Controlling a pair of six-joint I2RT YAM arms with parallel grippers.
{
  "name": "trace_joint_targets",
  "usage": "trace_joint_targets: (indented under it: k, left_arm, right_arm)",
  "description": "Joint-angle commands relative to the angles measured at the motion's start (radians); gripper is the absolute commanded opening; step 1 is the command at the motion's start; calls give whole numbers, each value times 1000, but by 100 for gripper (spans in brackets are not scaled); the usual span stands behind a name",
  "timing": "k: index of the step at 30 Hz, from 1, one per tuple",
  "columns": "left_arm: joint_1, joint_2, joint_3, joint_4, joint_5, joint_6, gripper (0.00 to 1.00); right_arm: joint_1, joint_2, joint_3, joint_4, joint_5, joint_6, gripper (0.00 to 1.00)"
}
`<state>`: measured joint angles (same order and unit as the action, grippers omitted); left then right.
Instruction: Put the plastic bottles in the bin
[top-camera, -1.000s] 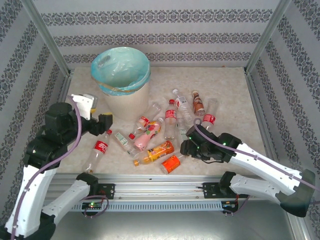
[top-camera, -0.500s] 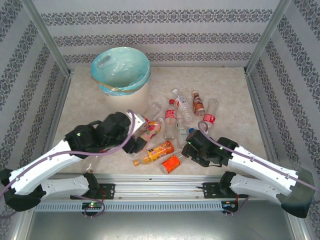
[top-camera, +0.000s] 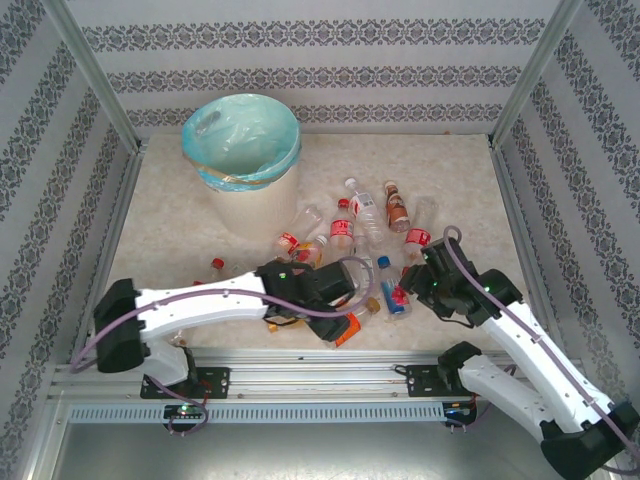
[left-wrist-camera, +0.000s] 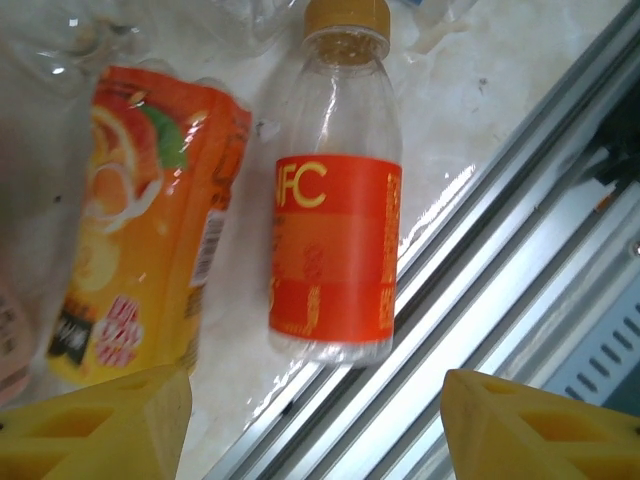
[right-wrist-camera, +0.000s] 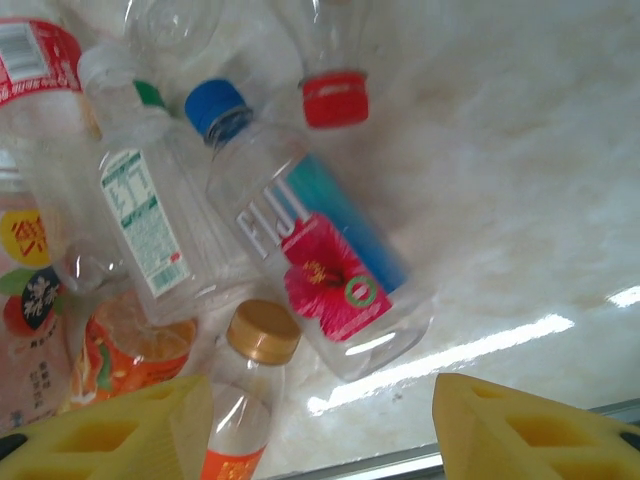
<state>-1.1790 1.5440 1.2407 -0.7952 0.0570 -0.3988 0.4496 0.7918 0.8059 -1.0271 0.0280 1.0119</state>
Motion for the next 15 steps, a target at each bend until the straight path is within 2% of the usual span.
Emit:
trace_joint_targets:
  k: [1, 8, 15]
  left_arm:
    - [-16, 62, 49, 30, 34, -34, 67]
    - [-16, 189, 114, -1, -4, 2, 67]
    - [-15, 283, 145, 30, 36, 11, 67]
  right_arm:
    - [-96, -2, 50, -60, -23, -202, 62]
    - [-273, -5, 65, -51, -96, -329, 64]
    - [-292, -7, 54, -41, -121, -335, 67]
